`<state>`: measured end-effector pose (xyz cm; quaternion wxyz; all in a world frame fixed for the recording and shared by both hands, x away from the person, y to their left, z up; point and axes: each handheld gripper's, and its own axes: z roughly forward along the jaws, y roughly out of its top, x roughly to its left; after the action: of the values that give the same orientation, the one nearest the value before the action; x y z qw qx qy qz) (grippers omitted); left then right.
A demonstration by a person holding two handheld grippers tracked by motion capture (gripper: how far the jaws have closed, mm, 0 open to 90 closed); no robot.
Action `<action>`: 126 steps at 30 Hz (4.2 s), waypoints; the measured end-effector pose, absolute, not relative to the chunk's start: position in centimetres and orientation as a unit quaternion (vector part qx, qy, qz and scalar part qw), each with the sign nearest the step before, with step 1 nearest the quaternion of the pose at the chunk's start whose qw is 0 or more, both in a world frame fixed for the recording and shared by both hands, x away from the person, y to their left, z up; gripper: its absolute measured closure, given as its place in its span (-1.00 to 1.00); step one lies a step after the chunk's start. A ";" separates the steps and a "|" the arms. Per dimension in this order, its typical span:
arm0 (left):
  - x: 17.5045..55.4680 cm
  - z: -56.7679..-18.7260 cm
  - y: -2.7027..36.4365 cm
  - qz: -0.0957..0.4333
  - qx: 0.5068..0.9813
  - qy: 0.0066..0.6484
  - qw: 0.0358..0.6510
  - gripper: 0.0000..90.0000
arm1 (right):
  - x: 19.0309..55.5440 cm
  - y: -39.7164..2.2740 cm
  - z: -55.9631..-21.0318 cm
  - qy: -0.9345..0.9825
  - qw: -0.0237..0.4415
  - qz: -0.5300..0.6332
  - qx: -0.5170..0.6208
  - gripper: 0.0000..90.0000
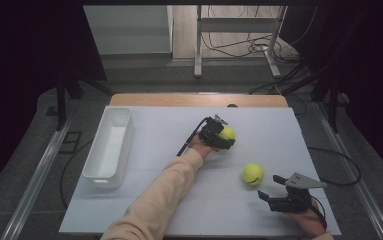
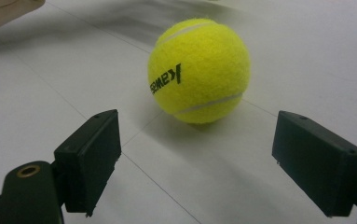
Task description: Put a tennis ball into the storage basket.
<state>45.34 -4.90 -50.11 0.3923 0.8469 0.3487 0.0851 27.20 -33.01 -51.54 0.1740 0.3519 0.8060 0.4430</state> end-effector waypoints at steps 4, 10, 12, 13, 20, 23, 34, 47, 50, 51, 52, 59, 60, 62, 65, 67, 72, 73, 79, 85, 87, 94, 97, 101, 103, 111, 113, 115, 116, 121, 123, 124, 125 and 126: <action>45.0 -49.7 -4.7 0.087 0.846 0.345 0.397 -0.41 | 27.2 -33.0 -51.5 0.805 0.175 0.445 0.352 -0.64; 44.6 -49.5 -4.4 0.090 0.846 0.342 0.400 -0.41 | 27.1 -33.0 -51.4 0.804 0.180 0.445 0.352 -0.64; 44.3 -49.4 -4.3 0.091 0.844 0.342 0.402 -0.41 | 27.2 -33.0 -51.5 0.804 0.179 0.445 0.351 -0.64; 44.2 -49.4 -4.2 0.091 0.844 0.342 0.404 -0.41 | 27.2 -33.0 -51.5 0.804 0.178 0.446 0.351 -0.64; 43.6 -49.1 -3.7 0.098 0.843 0.337 0.408 -0.41 | 27.2 -33.0 -51.5 0.805 0.177 0.445 0.350 -0.64; 43.4 -48.9 -3.6 0.102 0.843 0.335 0.409 -0.41 | 27.2 -32.9 -51.5 0.805 0.176 0.446 0.350 -0.64; 42.6 -48.3 -3.0 0.104 0.840 0.329 0.419 -0.41 | 27.2 -32.9 -51.5 0.805 0.176 0.445 0.350 -0.64; 41.8 -47.9 -2.5 0.108 0.839 0.322 0.424 -0.41 | 27.1 -32.9 -51.5 0.806 0.177 0.443 0.350 -0.64; 41.6 -47.8 -2.2 0.109 0.838 0.323 0.426 -0.41 | 27.1 -32.9 -51.5 0.806 0.177 0.443 0.350 -0.64; 41.6 -47.8 -2.1 0.109 0.838 0.324 0.426 -0.41 | 27.1 -32.9 -51.5 0.806 0.177 0.443 0.350 -0.64; 41.5 -47.8 -2.0 0.109 0.837 0.323 0.427 -0.41 | 27.2 -32.9 -51.5 0.806 0.177 0.444 0.350 -0.64; 41.2 -47.8 -1.6 0.111 0.835 0.325 0.431 -0.41 | 27.2 -32.9 -51.5 0.806 0.178 0.442 0.350 -0.64; 41.1 -47.8 -1.5 0.110 0.835 0.325 0.431 -0.41 | 27.2 -32.9 -51.5 0.806 0.178 0.442 0.350 -0.64; 41.1 -47.8 -1.4 0.111 0.834 0.326 0.431 -0.41 | 27.2 -32.9 -51.5 0.806 0.178 0.442 0.351 -0.64; 41.0 -47.7 -1.3 0.110 0.832 0.328 0.434 -0.41 | 27.2 -32.9 -51.5 0.806 0.178 0.442 0.351 -0.64; 40.9 -47.6 -1.2 0.110 0.831 0.327 0.435 -0.41 | 27.2 -32.9 -51.5 0.806 0.178 0.442 0.351 -0.64; 40.7 -47.5 -1.0 0.111 0.831 0.326 0.438 -0.41 | 27.1 -32.9 -51.5 0.807 0.179 0.440 0.351 -0.64; 40.7 -47.4 -1.0 0.111 0.830 0.326 0.438 -0.41 | 27.1 -32.9 -51.5 0.807 0.179 0.440 0.351 -0.64; 40.5 -47.3 -0.7 0.112 0.828 0.326 0.442 -0.41 | 27.1 -32.9 -51.5 0.807 0.179 0.440 0.351 -0.64; 40.3 -47.1 -0.3 0.115 0.826 0.327 0.444 -0.41 | 27.1 -32.9 -51.5 0.807 0.179 0.440 0.351 -0.64; 40.2 -47.0 -0.1 0.115 0.825 0.328 0.445 -0.41 | 27.1 -32.9 -51.5 0.807 0.179 0.440 0.351 -0.64; 40.1 -46.9 0.3 0.116 0.823 0.330 0.447 -0.41 | 27.1 -32.9 -51.5 0.807 0.180 0.439 0.351 -0.64; 40.0 -47.0 0.6 0.117 0.821 0.332 0.449 -0.41 | 27.1 -32.9 -51.5 0.807 0.179 0.439 0.352 -0.64; 39.9 -47.0 0.9 0.118 0.820 0.334 0.449 -0.41 | 27.1 -32.9 -51.5 0.807 0.180 0.439 0.352 -0.64; 39.8 -47.0 1.1 0.119 0.819 0.335 0.449 -0.41 | 27.1 -32.9 -51.5 0.807 0.178 0.441 0.351 -0.64; 39.7 -46.7 1.8 0.123 0.815 0.338 0.454 -0.41 | 27.1 -32.9 -51.5 0.807 0.179 0.439 0.351 -0.64; 39.6 -46.6 1.8 0.123 0.815 0.338 0.454 -0.41 | 27.2 -32.9 -51.5 0.807 0.178 0.441 0.351 -0.64; 39.6 -46.5 1.9 0.124 0.814 0.338 0.455 -0.41 | 27.1 -32.9 -51.5 0.807 0.179 0.439 0.352 -0.64; 39.5 -46.5 2.0 0.125 0.814 0.338 0.456 -0.41 | 27.2 -32.9 -51.5 0.807 0.178 0.441 0.351 -0.64; 39.4 -46.2 2.3 0.127 0.811 0.338 0.460 -0.41 | 27.1 -32.9 -51.5 0.807 0.180 0.439 0.352 -0.64; 39.3 -46.2 2.4 0.127 0.811 0.338 0.461 -0.41 | 27.1 -32.9 -51.5 0.807 0.180 0.439 0.352 -0.64; 39.3 -46.1 2.4 0.127 0.810 0.338 0.461 -0.41 | 27.1 -32.9 -51.5 0.807 0.180 0.439 0.352 -0.64; 39.3 -46.1 2.5 0.128 0.810 0.338 0.462 -0.41 | 27.2 -32.9 -51.5 0.807 0.178 0.441 0.351 -0.64; 39.3 -46.0 2.6 0.128 0.809 0.338 0.463 -0.41 | 27.1 -32.9 -51.5 0.807 0.179 0.440 0.352 -0.64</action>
<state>39.25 2.55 -46.05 0.4627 0.8094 0.3383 0.1278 27.14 -32.87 -51.53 0.1795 0.3519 0.8067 0.4395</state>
